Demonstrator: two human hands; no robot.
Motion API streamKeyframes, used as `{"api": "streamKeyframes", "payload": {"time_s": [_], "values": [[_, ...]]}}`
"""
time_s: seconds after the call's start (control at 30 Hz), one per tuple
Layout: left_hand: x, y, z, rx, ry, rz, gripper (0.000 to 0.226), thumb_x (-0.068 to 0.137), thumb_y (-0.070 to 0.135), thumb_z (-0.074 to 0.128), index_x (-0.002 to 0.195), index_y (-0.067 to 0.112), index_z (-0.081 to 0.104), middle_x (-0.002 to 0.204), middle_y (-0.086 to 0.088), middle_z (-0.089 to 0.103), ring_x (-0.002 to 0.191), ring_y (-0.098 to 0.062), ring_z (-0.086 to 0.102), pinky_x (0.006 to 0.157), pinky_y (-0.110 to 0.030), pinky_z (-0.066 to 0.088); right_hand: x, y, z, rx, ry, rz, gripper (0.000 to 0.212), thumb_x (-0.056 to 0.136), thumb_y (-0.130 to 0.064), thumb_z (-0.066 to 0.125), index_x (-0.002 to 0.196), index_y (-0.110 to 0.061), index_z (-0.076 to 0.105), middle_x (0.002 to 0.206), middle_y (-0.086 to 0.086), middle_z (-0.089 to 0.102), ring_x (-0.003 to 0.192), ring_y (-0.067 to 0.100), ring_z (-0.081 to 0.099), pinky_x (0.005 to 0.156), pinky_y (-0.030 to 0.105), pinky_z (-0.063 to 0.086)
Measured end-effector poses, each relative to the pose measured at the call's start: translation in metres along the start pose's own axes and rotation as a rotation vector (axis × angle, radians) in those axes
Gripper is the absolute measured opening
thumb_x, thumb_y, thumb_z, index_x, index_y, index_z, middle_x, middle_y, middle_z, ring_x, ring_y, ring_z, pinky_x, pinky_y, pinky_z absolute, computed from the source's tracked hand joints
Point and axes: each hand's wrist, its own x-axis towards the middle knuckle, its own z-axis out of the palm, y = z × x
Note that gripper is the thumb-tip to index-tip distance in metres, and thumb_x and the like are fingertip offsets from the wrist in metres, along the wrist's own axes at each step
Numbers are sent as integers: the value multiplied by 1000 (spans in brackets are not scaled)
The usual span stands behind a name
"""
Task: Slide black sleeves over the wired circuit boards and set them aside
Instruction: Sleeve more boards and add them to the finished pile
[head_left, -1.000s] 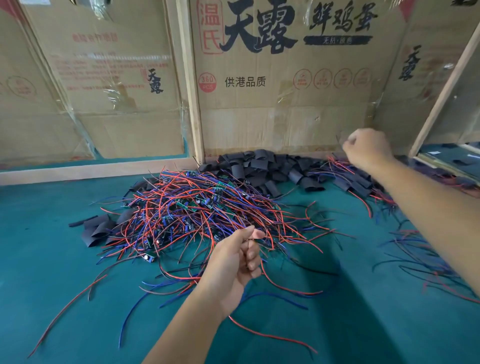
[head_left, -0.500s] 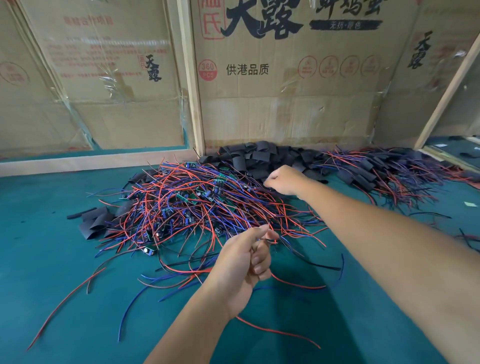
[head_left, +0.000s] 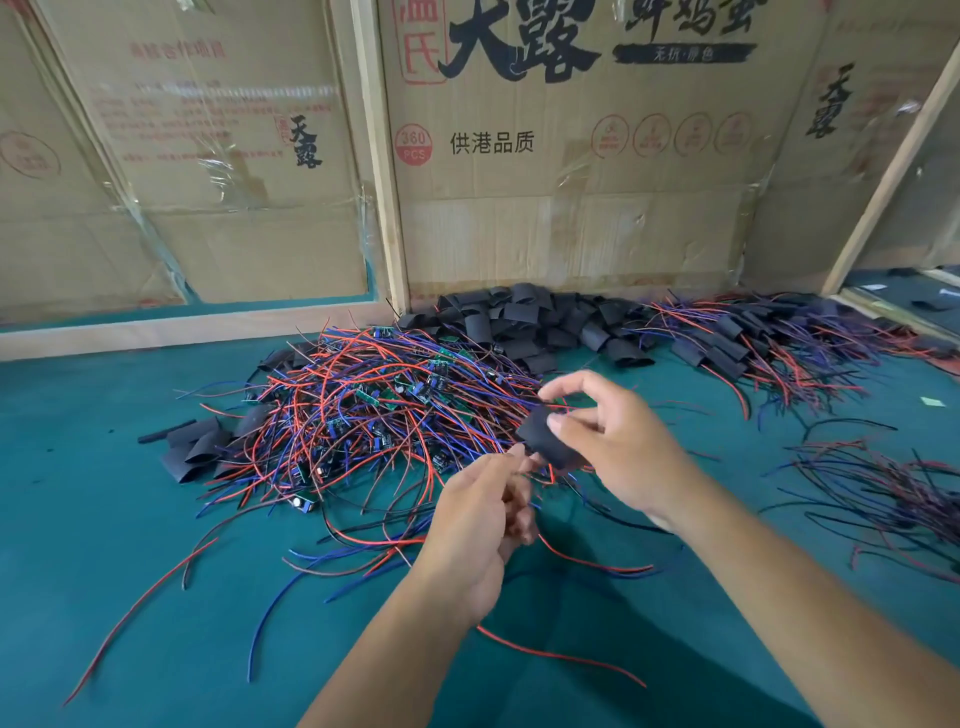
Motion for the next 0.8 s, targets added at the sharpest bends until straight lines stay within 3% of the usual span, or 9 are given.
{"api": "streamKeyframes", "payload": {"time_s": [0.13,0.2,0.23,0.3,0.37,0.47,0.6,0.73,0.8], "values": [[-1,-6,-1,213,24,112,22,99,19,59,80,9,54,57,-3,51,43,-16,42,43,-26,36,-28,18,10,-18,-55,35,9,99,-15,59,101,-23,58,77,4,71,55,28,59,47,34,48],[0,-7,-4,373,72,176,18,98,14,58,84,1,56,52,-2,53,41,-17,45,40,-26,38,-29,22,11,-86,-84,15,8,97,-20,63,99,-27,61,82,-2,71,60,25,64,47,30,49],[1,-7,-5,413,90,195,18,97,12,58,84,0,56,51,-2,54,40,-17,46,39,-25,38,-30,22,11,-109,-112,5,10,94,-27,67,102,-31,63,88,-8,72,68,14,68,54,26,51],[2,-3,-8,479,113,240,19,96,11,59,80,2,56,50,-2,56,40,-16,47,41,-26,38,-30,23,11,-252,-130,-48,37,83,-52,72,116,-36,64,102,-20,71,91,-5,66,76,16,50],[4,1,-10,605,120,318,21,93,14,64,74,8,57,51,0,57,44,-16,49,47,-30,42,-31,23,12,-386,-80,-135,53,78,-63,68,123,-35,63,105,-22,70,97,-8,63,82,12,46],[4,3,-14,725,80,401,21,91,22,69,72,14,61,55,3,56,54,-17,49,56,-35,44,-31,22,10,-407,-36,-238,40,84,-48,73,119,-32,64,97,-18,71,89,-3,64,78,17,48],[0,5,-12,777,61,441,23,93,32,67,74,20,63,58,3,61,54,-16,53,55,-36,45,-30,24,6,-404,12,-309,29,86,-37,73,113,-29,66,89,-17,71,79,-3,63,72,14,46],[2,17,-24,858,244,568,26,95,35,61,73,22,63,63,6,65,58,-14,57,57,-28,44,-29,27,3,-343,152,-341,22,85,-34,71,106,-28,67,83,-16,69,72,-1,61,67,13,45],[6,25,-39,979,395,654,18,95,30,60,79,25,63,73,10,64,74,-12,57,67,-28,44,-29,30,3,-350,267,-395,25,83,-31,72,107,-28,66,84,-15,69,66,-3,59,65,12,45]]}}
